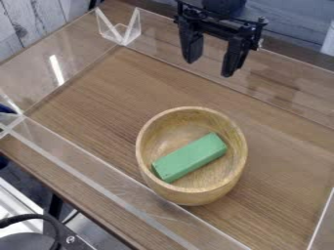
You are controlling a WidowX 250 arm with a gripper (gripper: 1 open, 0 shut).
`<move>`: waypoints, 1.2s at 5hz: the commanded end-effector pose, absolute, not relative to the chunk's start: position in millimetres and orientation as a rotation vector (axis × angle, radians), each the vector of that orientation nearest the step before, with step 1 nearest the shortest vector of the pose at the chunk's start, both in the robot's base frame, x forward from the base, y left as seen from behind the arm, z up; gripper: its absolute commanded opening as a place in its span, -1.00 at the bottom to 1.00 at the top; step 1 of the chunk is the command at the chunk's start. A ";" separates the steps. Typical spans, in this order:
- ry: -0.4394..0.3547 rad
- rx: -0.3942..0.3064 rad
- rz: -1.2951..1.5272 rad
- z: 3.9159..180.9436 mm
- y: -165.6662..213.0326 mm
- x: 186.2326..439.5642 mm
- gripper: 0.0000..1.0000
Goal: Remove the green block from inside the brown bowl and put it on the table
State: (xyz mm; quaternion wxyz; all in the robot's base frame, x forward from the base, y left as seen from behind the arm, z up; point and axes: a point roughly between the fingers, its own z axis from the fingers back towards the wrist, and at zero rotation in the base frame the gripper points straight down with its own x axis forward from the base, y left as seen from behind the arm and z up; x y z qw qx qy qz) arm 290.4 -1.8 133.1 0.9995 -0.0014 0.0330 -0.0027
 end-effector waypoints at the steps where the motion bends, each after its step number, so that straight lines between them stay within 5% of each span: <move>1: 0.093 0.002 -0.020 123.1 -3.7 281.7 1.00; 3: 0.128 0.014 -0.070 95.5 -7.3 254.4 1.00; 6: 0.161 0.023 -0.096 68.9 -13.2 248.4 1.00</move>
